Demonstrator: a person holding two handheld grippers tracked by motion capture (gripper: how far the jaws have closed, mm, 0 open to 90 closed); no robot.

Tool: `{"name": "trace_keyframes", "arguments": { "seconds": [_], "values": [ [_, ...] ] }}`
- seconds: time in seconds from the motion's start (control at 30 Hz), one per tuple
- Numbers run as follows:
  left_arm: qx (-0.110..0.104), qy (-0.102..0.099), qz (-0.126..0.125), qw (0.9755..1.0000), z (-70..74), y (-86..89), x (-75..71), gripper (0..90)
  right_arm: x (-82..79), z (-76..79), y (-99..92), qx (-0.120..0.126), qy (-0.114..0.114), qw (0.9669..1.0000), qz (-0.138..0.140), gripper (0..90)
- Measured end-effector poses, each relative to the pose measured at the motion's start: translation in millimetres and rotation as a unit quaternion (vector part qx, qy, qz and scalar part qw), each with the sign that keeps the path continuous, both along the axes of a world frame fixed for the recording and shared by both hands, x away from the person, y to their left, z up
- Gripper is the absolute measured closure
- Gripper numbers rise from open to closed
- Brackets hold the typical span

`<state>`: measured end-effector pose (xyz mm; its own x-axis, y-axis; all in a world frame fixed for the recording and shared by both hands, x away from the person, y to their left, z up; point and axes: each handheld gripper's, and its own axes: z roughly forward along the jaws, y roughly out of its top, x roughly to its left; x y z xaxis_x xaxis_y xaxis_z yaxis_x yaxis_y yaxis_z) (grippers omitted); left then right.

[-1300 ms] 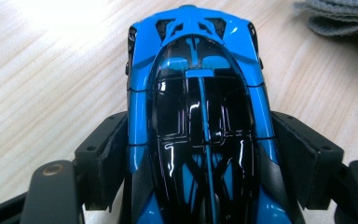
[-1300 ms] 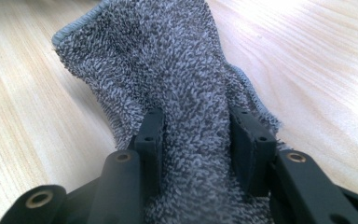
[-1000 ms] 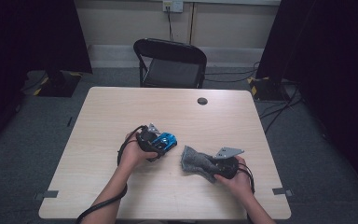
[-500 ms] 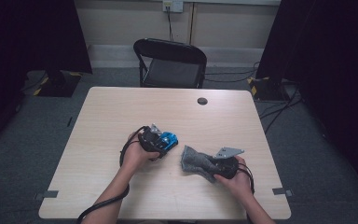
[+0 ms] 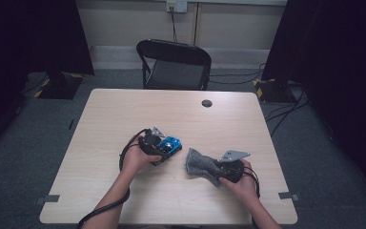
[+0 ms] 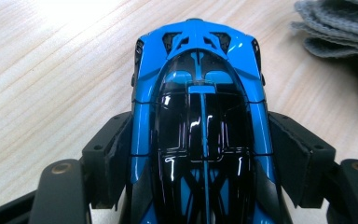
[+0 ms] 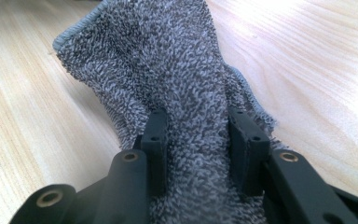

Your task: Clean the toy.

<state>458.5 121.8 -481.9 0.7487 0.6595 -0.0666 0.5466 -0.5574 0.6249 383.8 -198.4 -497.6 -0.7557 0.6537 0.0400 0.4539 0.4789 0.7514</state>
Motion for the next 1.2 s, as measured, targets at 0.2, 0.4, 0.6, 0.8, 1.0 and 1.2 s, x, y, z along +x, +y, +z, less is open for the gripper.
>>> {"name": "trace_keyframes", "arguments": {
  "seconds": [0.2, 0.4, 0.6, 0.8, 1.0, 1.2],
  "values": [
    [-0.002, -0.007, -0.003, 1.0, 3.7, 2.0, -4.1, 28.2, 0.2, 0.2, 0.0, -0.001, 0.0, 1.0, -0.002, 63.6],
    [-0.002, -0.016, -0.017, 0.9997, 15.8, 1.7, -13.8, 28.2, 0.8, 3.0, 2.4, -0.015, 0.0, 0.9999, -0.008, 74.1],
    [-0.005, -0.019, -0.032, 0.9993, 21.3, -0.5, -23.3, 28.2, 4.8, 11.5, -2.7, 0.008, 0.017, 0.9986, -0.05, 76.8],
    [-0.019, -0.03, -0.058, 0.9977, 32.0, -11.2, -33.1, 28.2, 35.2, 39.4, -7.0, 0.034, -0.001, 0.9934, -0.109, 77.1],
    [-0.04, -0.045, -0.096, 0.9935, 46.0, -28.1, -43.6, 28.1, 72.1, 58.2, 14.2, -0.003, -0.021, 0.9904, -0.136, 77.0],
    [-0.043, -0.055, -0.101, 0.9924, 49.5, -31.9, -43.9, 28.2, 74.6, 58.4, 44.5, 0.001, -0.01, 0.9954, -0.095, 77.0]
  ]
}}
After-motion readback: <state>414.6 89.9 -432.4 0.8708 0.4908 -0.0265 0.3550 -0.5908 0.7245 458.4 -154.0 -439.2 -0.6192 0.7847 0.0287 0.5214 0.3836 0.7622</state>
